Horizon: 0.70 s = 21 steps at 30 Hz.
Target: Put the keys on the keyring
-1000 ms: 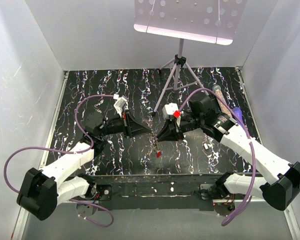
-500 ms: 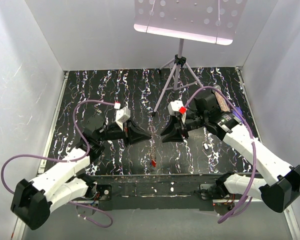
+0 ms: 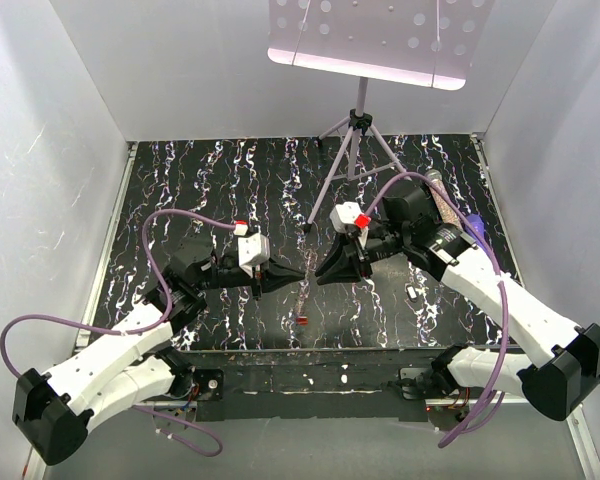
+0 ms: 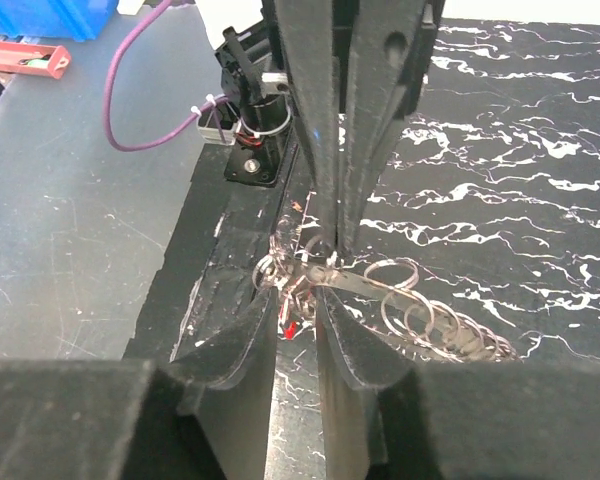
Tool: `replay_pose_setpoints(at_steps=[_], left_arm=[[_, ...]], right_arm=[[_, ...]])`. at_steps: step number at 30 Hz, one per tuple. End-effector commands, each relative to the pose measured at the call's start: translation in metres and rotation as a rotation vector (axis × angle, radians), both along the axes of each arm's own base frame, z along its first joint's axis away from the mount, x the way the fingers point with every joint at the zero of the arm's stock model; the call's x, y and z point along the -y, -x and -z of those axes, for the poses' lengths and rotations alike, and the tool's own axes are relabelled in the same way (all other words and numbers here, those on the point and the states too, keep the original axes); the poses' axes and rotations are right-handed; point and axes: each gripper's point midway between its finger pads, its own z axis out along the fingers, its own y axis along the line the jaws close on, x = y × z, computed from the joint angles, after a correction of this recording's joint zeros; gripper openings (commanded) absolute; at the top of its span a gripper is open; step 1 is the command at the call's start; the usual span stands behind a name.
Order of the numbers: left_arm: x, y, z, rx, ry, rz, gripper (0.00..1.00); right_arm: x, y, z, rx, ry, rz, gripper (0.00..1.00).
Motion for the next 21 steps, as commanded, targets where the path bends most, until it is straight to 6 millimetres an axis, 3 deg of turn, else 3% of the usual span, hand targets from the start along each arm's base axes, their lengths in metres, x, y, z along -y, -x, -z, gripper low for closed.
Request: replay_pose_setpoints(at_steps=[1,11,21], left_arm=[[0.002,-0.002,-0.022,0.033,0.095,-0.019,0.00],[0.003,0.003,-0.022,-0.017,0.148,-0.003,0.00],[0.003,0.002,-0.025,-0.047,0.197,-0.018,0.00]], right_arm=[[-0.009,0.001,-0.016,0.052,-0.047,-0.018,0.28],[-0.014,-0.015,-0.013,0.066,-0.031,0.069,0.30],[-0.014,-0.005,-0.008,0.038,-0.024,0.040,0.29]])
